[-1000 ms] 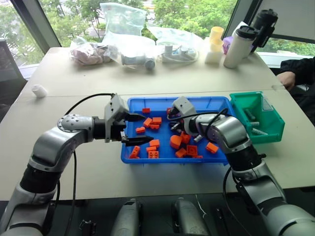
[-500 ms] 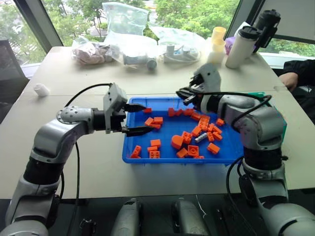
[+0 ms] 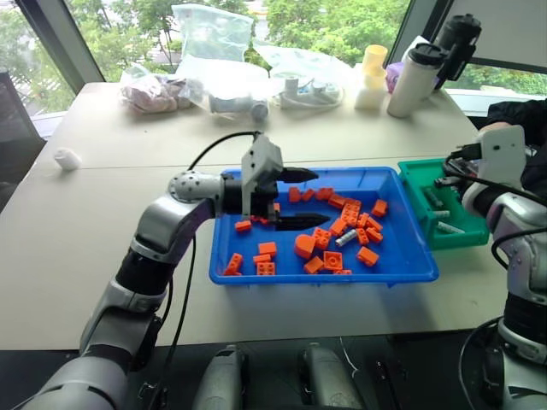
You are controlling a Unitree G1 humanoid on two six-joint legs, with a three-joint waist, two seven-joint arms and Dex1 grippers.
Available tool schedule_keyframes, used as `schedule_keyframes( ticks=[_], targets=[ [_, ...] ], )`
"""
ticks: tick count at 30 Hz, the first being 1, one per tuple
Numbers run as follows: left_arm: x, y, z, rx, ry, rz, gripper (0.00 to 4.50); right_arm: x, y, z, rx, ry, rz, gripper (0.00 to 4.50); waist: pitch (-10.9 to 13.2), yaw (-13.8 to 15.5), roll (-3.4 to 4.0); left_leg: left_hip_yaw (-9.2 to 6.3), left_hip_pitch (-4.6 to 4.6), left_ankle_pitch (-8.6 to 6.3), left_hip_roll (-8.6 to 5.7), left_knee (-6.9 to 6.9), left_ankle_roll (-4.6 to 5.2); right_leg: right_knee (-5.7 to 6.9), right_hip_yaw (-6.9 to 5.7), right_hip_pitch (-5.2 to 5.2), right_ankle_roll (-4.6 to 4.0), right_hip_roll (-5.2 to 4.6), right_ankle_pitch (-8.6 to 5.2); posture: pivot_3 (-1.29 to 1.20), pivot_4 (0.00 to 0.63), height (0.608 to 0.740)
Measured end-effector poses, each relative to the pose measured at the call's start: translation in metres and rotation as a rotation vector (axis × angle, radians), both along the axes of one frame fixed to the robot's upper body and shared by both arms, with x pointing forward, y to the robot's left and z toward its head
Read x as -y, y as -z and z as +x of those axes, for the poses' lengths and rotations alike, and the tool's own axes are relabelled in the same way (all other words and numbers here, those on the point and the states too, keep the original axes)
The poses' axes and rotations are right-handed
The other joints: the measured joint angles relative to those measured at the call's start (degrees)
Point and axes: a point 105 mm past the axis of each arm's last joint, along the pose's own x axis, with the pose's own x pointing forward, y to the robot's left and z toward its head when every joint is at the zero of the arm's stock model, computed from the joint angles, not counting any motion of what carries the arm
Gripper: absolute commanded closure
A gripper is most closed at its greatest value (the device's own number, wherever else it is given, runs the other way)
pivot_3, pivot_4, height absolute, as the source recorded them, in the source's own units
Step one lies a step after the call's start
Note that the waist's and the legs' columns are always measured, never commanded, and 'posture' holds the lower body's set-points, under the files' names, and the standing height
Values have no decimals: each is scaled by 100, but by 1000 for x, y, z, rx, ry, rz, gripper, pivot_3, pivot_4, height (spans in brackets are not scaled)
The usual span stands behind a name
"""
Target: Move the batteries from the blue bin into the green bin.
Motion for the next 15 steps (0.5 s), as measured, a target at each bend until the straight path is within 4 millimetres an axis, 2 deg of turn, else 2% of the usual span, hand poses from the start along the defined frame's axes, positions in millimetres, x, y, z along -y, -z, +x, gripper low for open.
schedule_keyframes(
  ticks=[4, 8, 9, 10, 12, 15],
  targets=[
    [-1, 4, 4, 20, 0, 20, 0, 18, 14, -2, -39, 79, 41, 4446, -1, 34, 1, -1, 1, 0, 3, 0, 0, 2, 0, 1, 0, 2, 0, 0, 150, 740],
    [-3, 5, 4, 23, 2, 28, 0, 24, 25, 1, -66, 98, 63, 2610, -1, 49, 1, 0, 0, 0, 1, 1, 0, 1, 1, 1, 0, -3, 0, 0, 150, 740],
    [-5, 5, 5, 27, -9, 36, 0, 28, 25, 1, -67, 111, 52, 1949, -1, 50, 1, 0, 0, 0, 1, 1, 0, 1, 1, 1, 0, -3, 0, 0, 150, 740],
    [-7, 5, 6, 28, -17, 39, 0, 31, 25, 0, -66, 122, 45, 1574, 0, 51, 1, 0, 0, 0, 1, 0, 0, 1, 1, 1, 0, -3, 0, 0, 150, 740],
    [-14, 5, 10, 30, -41, 46, 0, 38, 21, 0, -56, 150, 14, 519, -1, 52, 1, 1, -1, 0, 0, 1, 0, 0, 1, 1, 0, -4, 0, 0, 150, 740],
    [-21, 5, 13, 32, -67, 56, 0, 36, 3, 3, 2, 111, -12, 519, 0, 50, 1, 1, 0, 0, 0, 1, 0, 0, 1, 1, 0, -3, 0, 0, 150, 740]
  ],
)
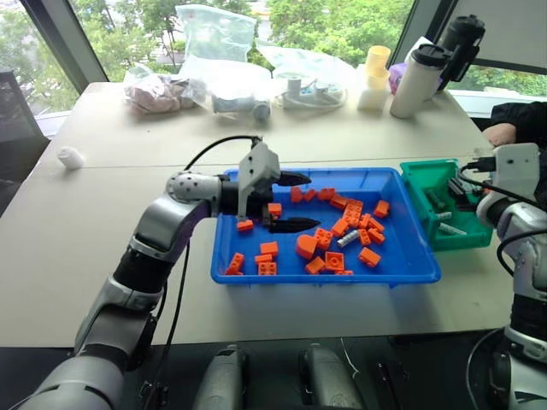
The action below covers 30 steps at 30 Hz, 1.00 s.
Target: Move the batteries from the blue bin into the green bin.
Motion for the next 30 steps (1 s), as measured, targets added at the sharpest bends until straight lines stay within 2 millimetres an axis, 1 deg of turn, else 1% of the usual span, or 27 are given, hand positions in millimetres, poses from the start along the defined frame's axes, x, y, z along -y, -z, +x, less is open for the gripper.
schedule_keyframes(
  ticks=[2, 3, 4, 5, 6, 8, 10, 11, 13, 17, 21, 23, 26, 30],
  targets=[
    [-7, 1, 3, -3, -18, 16, 0, -13, -19, 3, 51, -108, -5, 519, 2, -30, 4, 0, 2, 0, 3, -1, 0, 0, 0, 0, 0, 4, 0, 0, 150, 740],
    [-15, 1, 4, -10, -28, 30, 0, -29, -33, 2, 81, -219, -8, 519, 2, -40, 4, -1, 3, 0, 9, -3, 0, 0, 0, 0, 0, 11, 0, 0, 150, 740],
    [-22, 1, 5, -17, -39, 49, 0, -41, -41, 0, 98, -301, -14, 519, 2, -42, 4, -4, 4, -1, 13, -4, 1, -1, -1, 0, 0, 16, 0, 0, 150, 740],
    [-29, 2, 4, -27, -43, 77, 0, -57, -48, -4, 101, -407, -17, 519, 2, -35, 4, -8, 3, -1, 15, -6, 1, -1, -3, 0, -1, 19, 0, 0, 150, 740],
    [-36, 5, 1, -38, -41, 99, 0, -69, -48, -7, 85, -483, -17, 519, 2, -31, 4, -9, 4, -1, 16, -7, 1, -2, -3, 2, -1, 19, -1, 0, 150, 740],
    [-45, 9, -7, -64, -14, 155, 0, -93, -35, -18, -17, -646, -40, 519, 4, -5, 0, -10, 2, -1, 16, -5, 1, -5, -4, 6, -1, 16, -1, 0, 150, 740],
    [-52, 9, -15, -52, 9, 218, 0, -112, -14, -30, -131, -789, -70, 519, 5, 34, -2, -13, -1, -1, 7, -1, 1, -11, -10, 12, -1, 6, -1, 0, 150, 740],
    [-55, 8, -17, -46, 15, 238, 0, -117, -6, -34, -173, -833, -80, 519, 5, 38, -2, -12, 0, -1, 3, 1, 1, -13, -10, 17, -1, 2, -1, 0, 150, 740],
    [-58, 10, -21, -32, 20, 279, 0, -125, 7, -39, -247, -915, -129, 519, 5, 26, -2, -6, 1, -1, -3, 5, 1, -15, -9, 19, -1, -6, -1, 0, 150, 740],
    [-58, 20, -25, -61, 29, 300, 0, -134, 17, -41, -300, -1020, -246, 519, 6, 6, -3, -9, 3, -1, 3, 6, 1, -14, -10, 19, 0, 1, -1, 0, 150, 740],
    [-54, 17, -29, -54, 33, 294, 0, -145, 43, -39, -396, -1155, -301, 519, 6, -13, -4, -8, 6, -1, 6, 5, 1, -12, -10, 18, 0, 4, -1, 0, 150, 740],
    [-54, 18, -30, -60, 24, 287, 0, -146, 51, -37, -425, -1188, -314, 519, 6, -7, -4, -8, 5, -1, 6, 5, 1, -12, -10, 18, 0, 3, -1, 0, 150, 740],
    [-56, 17, -31, -72, 5, 269, 0, -144, 55, -30, -440, -1210, -347, 519, 6, -3, -4, -8, 6, -1, 6, 5, 1, -12, -10, 17, 0, 2, -1, 0, 150, 740],
    [-55, 14, -33, -78, -8, 250, 0, -144, 65, -26, -471, -1241, -337, 519, 6, 11, -4, -8, 5, -1, 5, 5, 1, -11, -10, 17, 0, 0, -1, 0, 150, 740]
  ],
)
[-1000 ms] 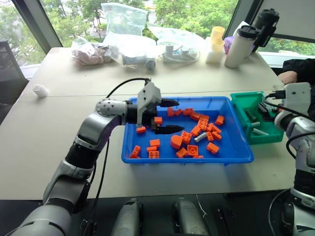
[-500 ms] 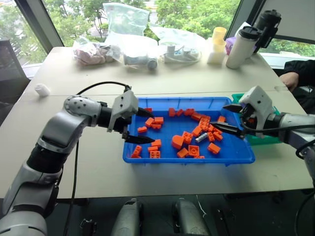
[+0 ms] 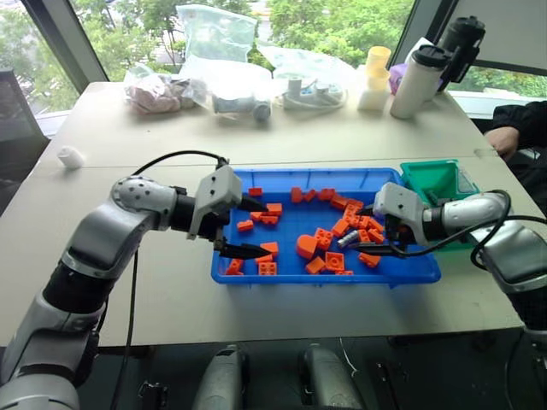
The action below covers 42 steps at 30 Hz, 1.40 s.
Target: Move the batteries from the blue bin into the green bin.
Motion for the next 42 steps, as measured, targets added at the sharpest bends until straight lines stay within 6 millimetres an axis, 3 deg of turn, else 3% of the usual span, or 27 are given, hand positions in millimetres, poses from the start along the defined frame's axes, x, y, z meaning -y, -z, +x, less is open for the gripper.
schedule_keyframes(
  ticks=[13, 16, 22, 28, 30, 34, 36, 40, 42],
  targets=[
    [-2, 0, -2, -22, -39, -23, 0, 0, 23, 0, -154, -35, 27, 519, 0, -6, 0, -1, 2, 0, 0, 0, 0, 2, -1, 0, 0, 0, 0, 0, 150, 740],
    [-1, 0, -2, -25, -39, -27, 0, -1, 28, 8, -162, -26, 22, 1380, 0, -18, 0, 1, 4, 0, 0, 0, -1, 4, 0, 0, 0, 0, 0, 0, 150, 740],
    [-2, -1, -2, -18, -50, -28, 0, -2, 30, 15, -142, -35, -5, 4429, -1, -3, -1, 0, 6, 1, -1, 1, -1, 4, 0, 4, 0, -2, 0, 0, 150, 740],
    [-3, -1, -3, -26, -60, -31, 0, -3, 29, 12, -106, -15, 12, 4471, -1, -4, -1, -1, 7, 1, -1, 1, -1, 5, -1, 5, 0, -3, 0, 0, 150, 740],
    [-4, -2, -4, -32, -61, -41, 0, -1, 19, 11, -68, 48, 61, 4471, 0, 1, 1, -1, 6, 1, -1, 1, -1, 7, 0, 3, 0, -4, 0, 0, 150, 740],
    [2, -20, 4, -51, -81, -208, 0, 5, -48, 21, 150, 314, 458, 4471, -2, 11, -2, -6, 8, 1, 1, 3, -3, 11, -3, 8, 0, -4, 0, 0, 150, 740],
    [9, -29, 15, -56, -104, -301, 0, 8, -70, 22, 229, 417, 637, 4471, -3, 31, -4, -15, 8, 3, 0, 5, -6, 10, -10, 13, 1, -4, 0, 0, 150, 740],
    [21, -36, 32, -58, -113, -372, 0, 39, -91, 22, 351, 649, 778, 4471, -3, 36, -3, -9, 7, 3, -11, 3, -6, 9, -7, 12, 1, -12, 1, 0, 150, 740],
    [40, -36, 37, -46, -63, -377, 0, 64, -98, 22, 439, 784, 778, 4471, -3, 84, -3, -5, 7, 4, -15, 3, -6, 7, -6, 12, 1, -12, 1, 0, 150, 740]
  ],
)
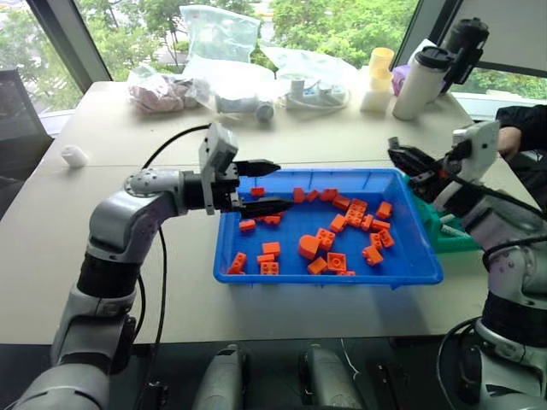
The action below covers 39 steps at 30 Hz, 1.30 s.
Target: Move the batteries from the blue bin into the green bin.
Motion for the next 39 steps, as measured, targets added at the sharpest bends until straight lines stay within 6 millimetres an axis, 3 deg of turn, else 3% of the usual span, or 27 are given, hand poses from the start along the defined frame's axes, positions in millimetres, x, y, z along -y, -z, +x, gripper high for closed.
schedule_keyframes(
  ticks=[3, 7, 10, 16, 17, 18, 20, 24, 27, 31, 35, 37, 39],
  targets=[
    [29, 2, 5, 58, 68, 27, 0, 30, 0, 0, 4, 193, -14, 4471, 0, 32, 1, 6, 0, 0, -12, -1, 0, -2, 4, 0, 0, 1, 0, 0, 150, 740],
    [37, 9, 14, 99, 75, 53, 0, 59, 29, -2, -98, 352, 2, 4471, -2, -21, 5, 9, 8, 0, -7, -10, 1, 0, 8, -3, 0, 8, 0, 0, 150, 740],
    [38, 15, 19, 98, 68, 60, 0, 66, 46, -7, -164, 386, 4, 4471, -3, -95, 7, 9, 9, 0, -4, -11, 1, 2, 9, -3, 0, 10, 0, 0, 150, 740],
    [33, 23, 22, 122, 49, 96, 0, 75, 61, -8, -235, 418, 13, 4471, -4, -107, 8, 9, 12, -1, 4, -11, 1, 3, 11, -2, 0, 12, 0, 0, 150, 740],
    [29, 28, 22, 117, 42, 111, 0, 77, 65, -8, -251, 422, 15, 3432, -4, -106, 9, 8, 12, -1, 4, -11, 1, 3, 11, -2, 0, 12, 0, 0, 150, 740],
    [24, 35, 22, 103, 33, 124, 0, 79, 69, -8, -264, 426, 16, 3131, -4, -103, 9, 8, 12, 0, 4, -11, 1, 3, 11, -2, 0, 11, 0, 0, 150, 740],
    [20, 44, 20, 71, 30, 134, 0, 83, 70, -8, -274, 431, 13, 2113, -4, -97, 9, 9, 11, 0, 8, -11, 1, 3, 11, -2, 0, 10, 0, 0, 150, 740],
    [20, 40, 14, 63, 50, 140, 0, 84, 65, -5, -252, 432, -11, 26, -4, -83, 9, 8, 11, -1, 6, -10, 1, 1, 11, 0, 0, 9, 0, 0, 150, 740],
    [15, 35, 15, 42, 37, 125, 0, 87, 60, -5, -224, 442, -39, 26, -4, -89, 9, 7, 11, -1, 7, -10, 1, 2, 11, 0, 0, 10, 0, 0, 150, 740],
    [-9, 18, 20, 20, -40, 83, 0, 78, 36, -5, -108, 363, -62, 26, -3, -133, 9, 7, 13, -1, 14, -11, 2, 4, 11, -1, 0, 16, 0, 0, 150, 740],
    [-64, -7, 18, 18, -187, 91, 0, 67, 9, -20, -12, 188, -76, 26, -3, -130, 10, 6, 19, -2, 21, -22, 3, 2, 11, 1, 0, 20, 0, 0, 150, 740],
    [-89, -7, 14, -21, -261, 107, 0, 75, 6, -33, -23, 156, -73, 26, -3, -93, 10, 3, 27, -3, 20, -23, 5, -9, 7, 21, 0, 16, 0, 0, 150, 740],
    [-102, -5, 4, -71, -288, 111, 0, 79, 8, -45, -58, 106, -74, 26, -1, -46, 7, -8, 39, -4, 16, -18, 6, -23, -3, 48, 0, 8, -1, 0, 150, 740]
  ],
)
